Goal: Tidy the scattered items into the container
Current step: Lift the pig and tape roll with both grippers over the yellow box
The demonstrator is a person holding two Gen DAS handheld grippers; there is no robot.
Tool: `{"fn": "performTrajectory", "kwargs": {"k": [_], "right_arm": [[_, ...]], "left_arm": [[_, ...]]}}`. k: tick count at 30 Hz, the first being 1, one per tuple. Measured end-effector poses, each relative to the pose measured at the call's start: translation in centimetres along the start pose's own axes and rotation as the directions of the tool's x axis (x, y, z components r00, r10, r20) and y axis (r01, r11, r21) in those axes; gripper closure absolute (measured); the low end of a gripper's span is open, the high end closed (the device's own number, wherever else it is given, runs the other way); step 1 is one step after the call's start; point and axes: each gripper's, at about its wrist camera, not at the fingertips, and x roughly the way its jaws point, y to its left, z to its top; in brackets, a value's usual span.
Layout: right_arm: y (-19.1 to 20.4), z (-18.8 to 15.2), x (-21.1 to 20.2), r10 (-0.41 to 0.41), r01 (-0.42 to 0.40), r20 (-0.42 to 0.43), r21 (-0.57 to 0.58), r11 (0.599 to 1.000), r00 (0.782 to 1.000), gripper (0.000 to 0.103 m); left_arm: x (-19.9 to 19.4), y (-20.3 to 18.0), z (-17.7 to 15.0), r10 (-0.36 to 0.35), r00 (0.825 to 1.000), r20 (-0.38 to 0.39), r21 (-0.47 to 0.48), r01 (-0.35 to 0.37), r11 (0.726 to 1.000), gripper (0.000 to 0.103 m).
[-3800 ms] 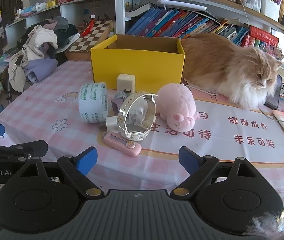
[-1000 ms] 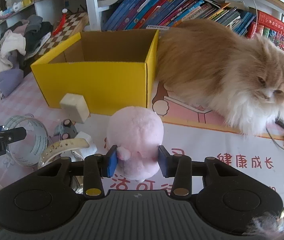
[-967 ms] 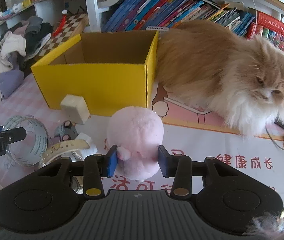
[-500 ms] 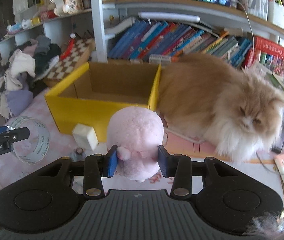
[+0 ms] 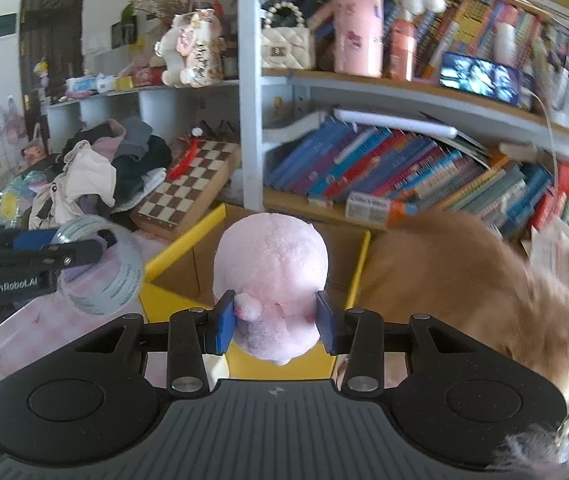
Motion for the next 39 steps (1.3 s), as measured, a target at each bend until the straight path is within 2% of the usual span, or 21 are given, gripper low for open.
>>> {"fn": "performTrajectory", "kwargs": {"k": [7,15,26,30,33,39], "right_arm": [[-0.6,2.9,4.3,0.054,-0.059,-0.059,-0.087,0.994,0.997,0.064],[-1.6,5.1,11.1,0.101,-0.141,-0.205,-0.190,0.972,0.974,0.064],[-2.7,4.8,21.0,0.104,-0.235,-0.401,-0.292,0.927,0.910,0.064],[-2.7,4.4,23.6,0.110,-0.283,-0.448,-0.341,0.896,0.887,0.063],[-2.7,4.3,24.5,0.119,-0.307,-0.453,-0.368,0.878,0.883,0.063],[-3.0,4.0,25.8,0.136,-0.334,-0.468,-0.374,0.865,0.873,0.063]], "left_arm": [[3.6,-1.0,2.6,-0.050,0.999,-0.008,0.051,0.050,0.997,0.060],[10.7,-1.7,3.6,-0.071,0.988,-0.138,0.110,0.087,0.990,0.060],[20.2,-2.1,3.1,-0.028,0.944,-0.329,0.153,0.083,0.985,0.060],[22.3,-2.5,2.9,0.006,0.935,-0.355,0.194,0.068,0.979,0.060],[23.3,-2.8,2.8,0.020,0.931,-0.365,0.217,0.064,0.974,0.060],[24.7,-3.0,2.5,0.035,0.918,-0.394,0.229,0.061,0.972,0.060]]}}
